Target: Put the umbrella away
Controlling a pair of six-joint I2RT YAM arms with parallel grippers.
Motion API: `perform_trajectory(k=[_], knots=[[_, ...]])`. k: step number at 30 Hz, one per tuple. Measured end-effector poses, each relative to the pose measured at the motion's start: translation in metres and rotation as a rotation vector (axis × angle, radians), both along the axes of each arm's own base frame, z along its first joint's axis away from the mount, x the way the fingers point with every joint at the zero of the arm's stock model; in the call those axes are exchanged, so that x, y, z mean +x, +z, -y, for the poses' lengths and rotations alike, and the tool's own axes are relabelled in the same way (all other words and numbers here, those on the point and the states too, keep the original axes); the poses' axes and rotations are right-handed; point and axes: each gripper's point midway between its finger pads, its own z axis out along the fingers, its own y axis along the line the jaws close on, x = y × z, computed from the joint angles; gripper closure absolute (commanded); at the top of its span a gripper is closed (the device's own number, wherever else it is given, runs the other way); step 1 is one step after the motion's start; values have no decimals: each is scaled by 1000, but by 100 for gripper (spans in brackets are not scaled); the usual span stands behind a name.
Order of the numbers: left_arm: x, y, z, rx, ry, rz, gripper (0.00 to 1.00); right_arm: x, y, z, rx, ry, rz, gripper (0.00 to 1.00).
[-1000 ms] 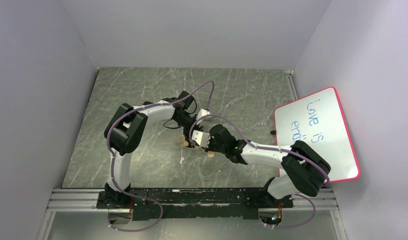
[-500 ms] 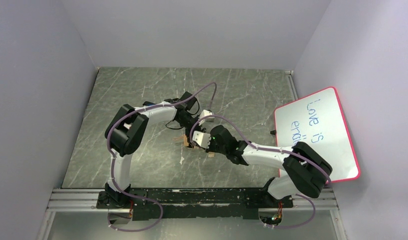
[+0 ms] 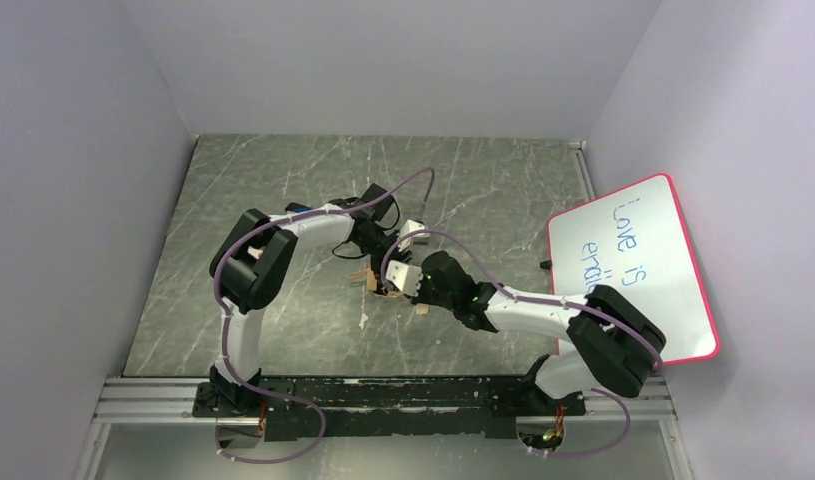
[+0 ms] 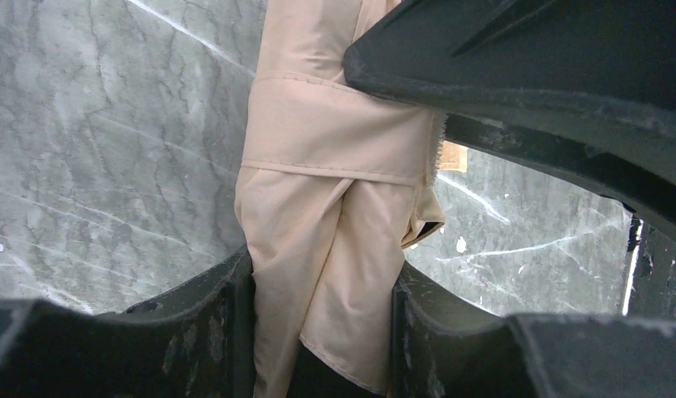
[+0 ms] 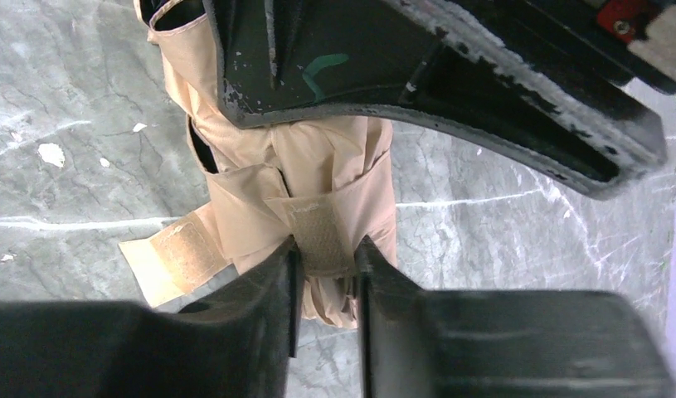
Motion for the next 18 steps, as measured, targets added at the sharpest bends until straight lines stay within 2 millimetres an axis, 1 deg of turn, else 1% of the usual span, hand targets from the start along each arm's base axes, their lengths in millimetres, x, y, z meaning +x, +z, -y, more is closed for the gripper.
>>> perform_trajectory(k=[1, 3, 5, 8, 10, 13, 18], knots=[[0, 0, 0, 1, 0, 0, 86, 0, 0, 0, 4, -3, 0, 51], [0, 0, 0, 1, 0, 0, 88, -2, 1, 0, 17, -12, -6, 38], [0, 0, 0, 4, 2, 2, 89, -6, 0, 1, 28, -13, -22, 33], [0, -1, 0, 6, 3, 3, 89, -12, 6, 4, 51, -20, -32, 31], [0, -1, 0, 6, 5, 2, 95, -15, 16, 5, 85, -33, -32, 31], [0, -1, 0, 8, 6, 2, 95, -19, 38, 5, 163, -57, -22, 31], [0, -1, 0, 8, 8, 0, 95, -25, 83, 8, 368, -158, -14, 34]])
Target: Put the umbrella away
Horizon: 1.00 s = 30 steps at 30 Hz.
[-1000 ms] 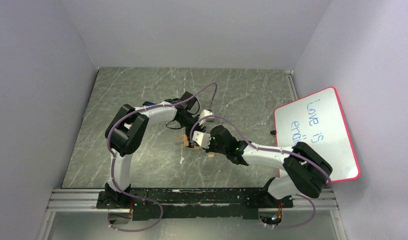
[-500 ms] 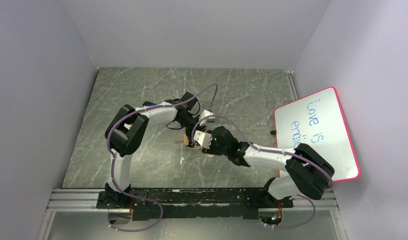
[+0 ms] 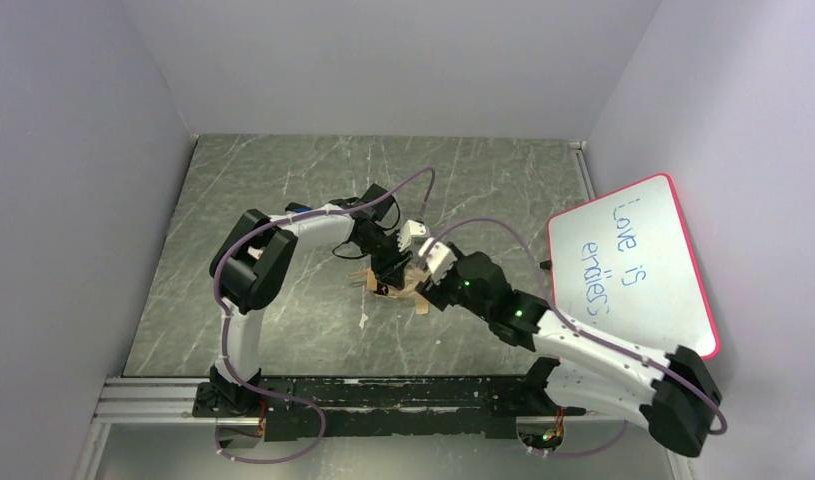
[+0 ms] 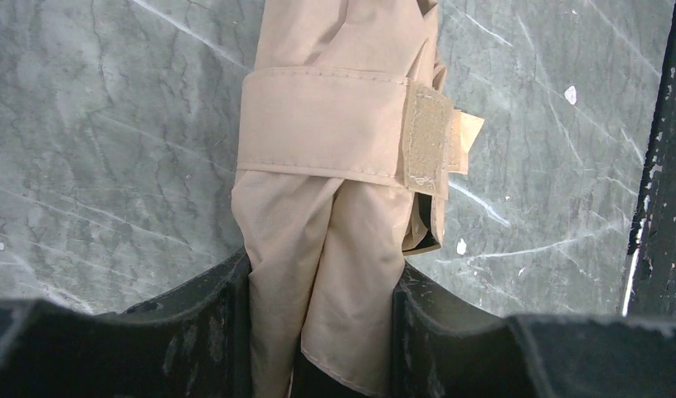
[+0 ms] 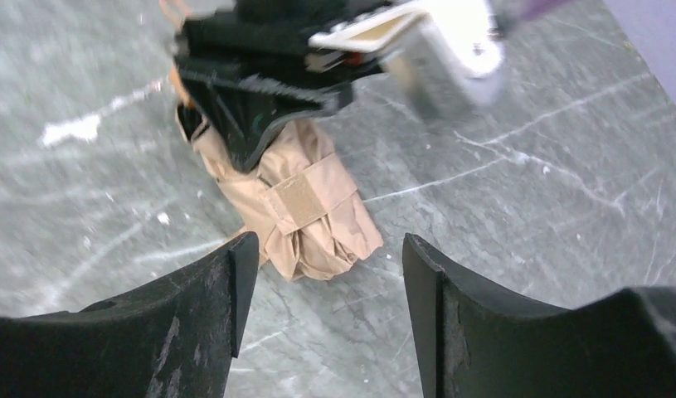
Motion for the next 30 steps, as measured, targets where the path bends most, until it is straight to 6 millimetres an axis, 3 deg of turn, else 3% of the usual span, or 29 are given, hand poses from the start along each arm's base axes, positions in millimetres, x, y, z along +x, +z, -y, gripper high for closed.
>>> perform_trajectory(k=[5, 11, 16, 23, 30], knots=[[0, 0, 1, 4, -1, 3, 95, -3, 33, 16, 274, -246, -82, 40], [-4, 0, 8, 10, -7, 12, 95, -15, 33, 35, 617, -621, -339, 45], [-9, 0, 17, 21, -8, 37, 95, -31, 11, 39, 869, -799, -543, 48], [-8, -1, 16, 36, 14, 66, 95, -50, -50, 35, 871, -942, -746, 51], [-7, -1, 17, 55, 32, 77, 95, -52, -63, 23, 889, -948, -811, 56]])
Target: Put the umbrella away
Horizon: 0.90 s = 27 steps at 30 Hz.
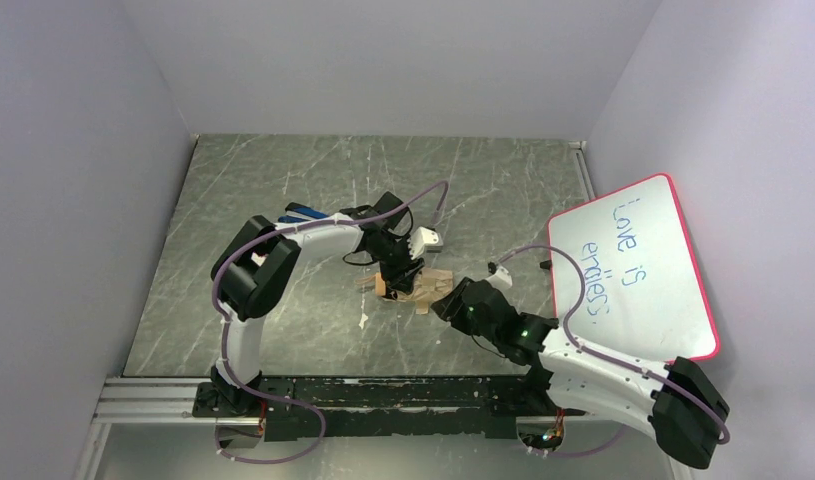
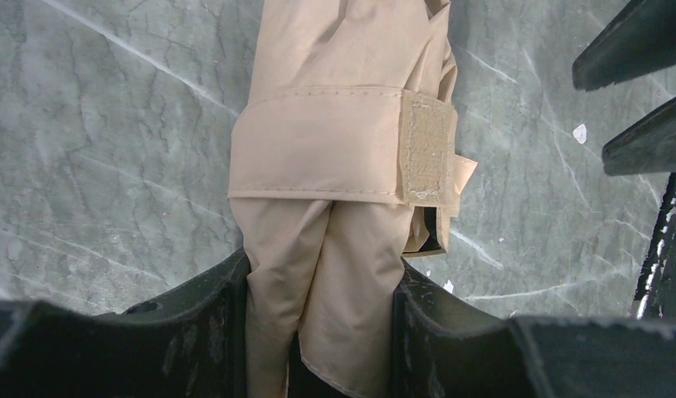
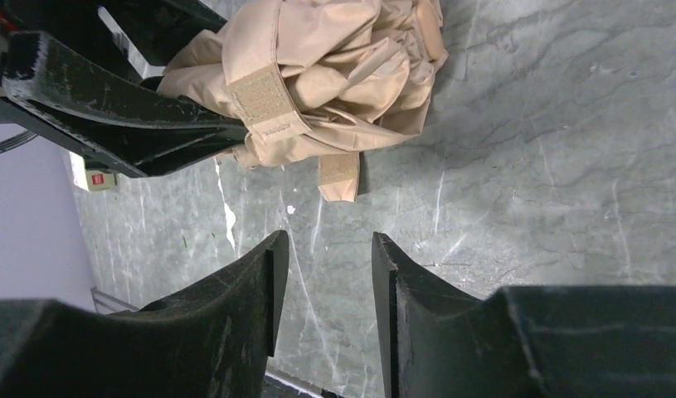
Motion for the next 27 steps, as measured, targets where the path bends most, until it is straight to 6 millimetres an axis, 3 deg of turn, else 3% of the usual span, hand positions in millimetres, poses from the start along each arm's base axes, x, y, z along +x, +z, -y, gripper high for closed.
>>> perform_trajectory(k=[16, 27], knots=[[2, -1, -3, 17, 23, 43, 95, -13, -41, -14, 31, -81, -129, 61], [4, -1, -4, 36, 33, 67, 95, 2, -44, -24, 93, -180, -130, 67]])
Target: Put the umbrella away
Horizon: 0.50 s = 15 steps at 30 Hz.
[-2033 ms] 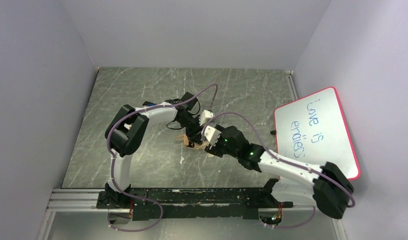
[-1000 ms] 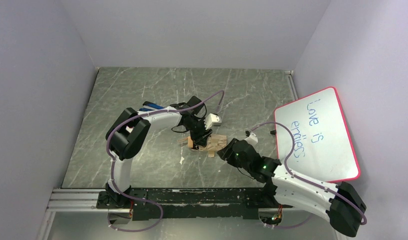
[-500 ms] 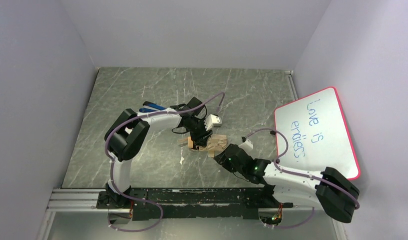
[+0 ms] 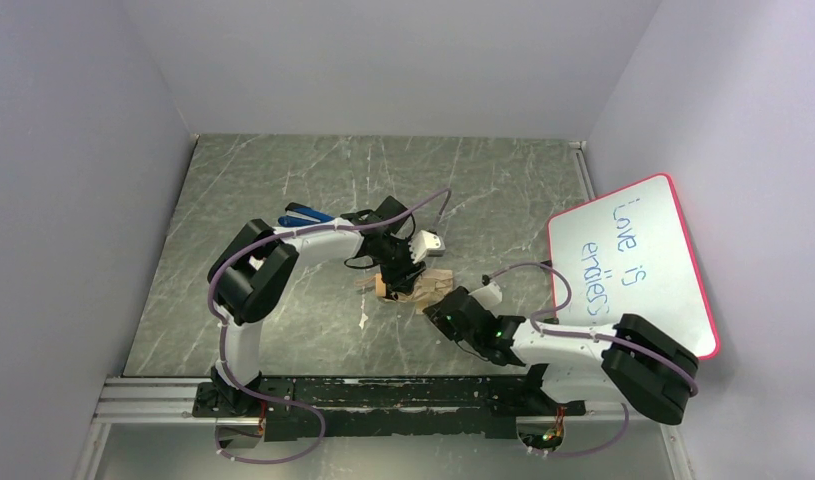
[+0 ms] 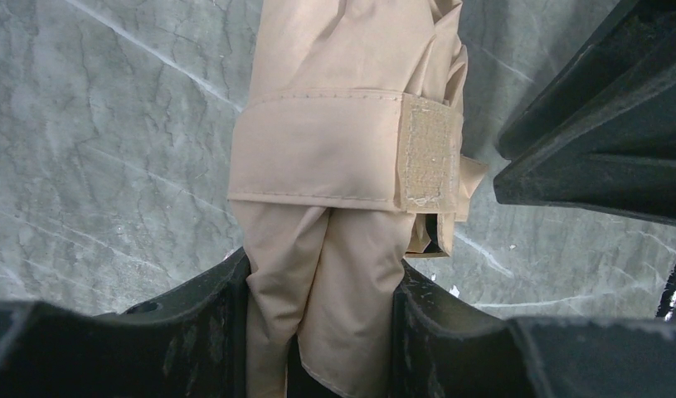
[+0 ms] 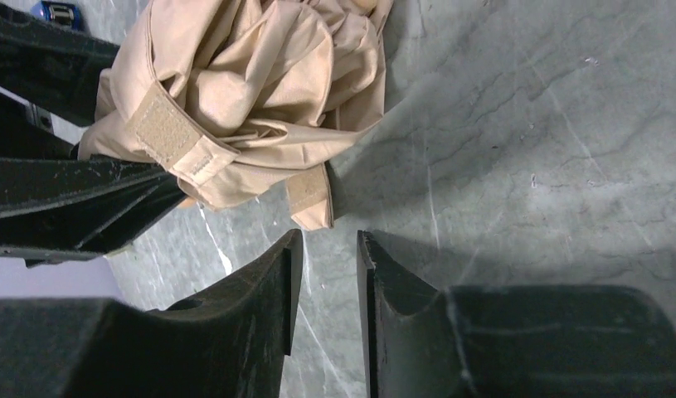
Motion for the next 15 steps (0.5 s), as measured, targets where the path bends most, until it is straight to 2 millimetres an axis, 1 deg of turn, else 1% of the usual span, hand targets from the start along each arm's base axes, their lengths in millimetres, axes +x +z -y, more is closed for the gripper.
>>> perform_trajectory(k=[5, 15], knots=[[0, 0, 0, 4, 1, 5, 95, 7, -2, 2, -3, -45, 10, 69], [0, 0, 0, 8, 2, 9, 95, 14, -2, -6, 42, -64, 30, 68]])
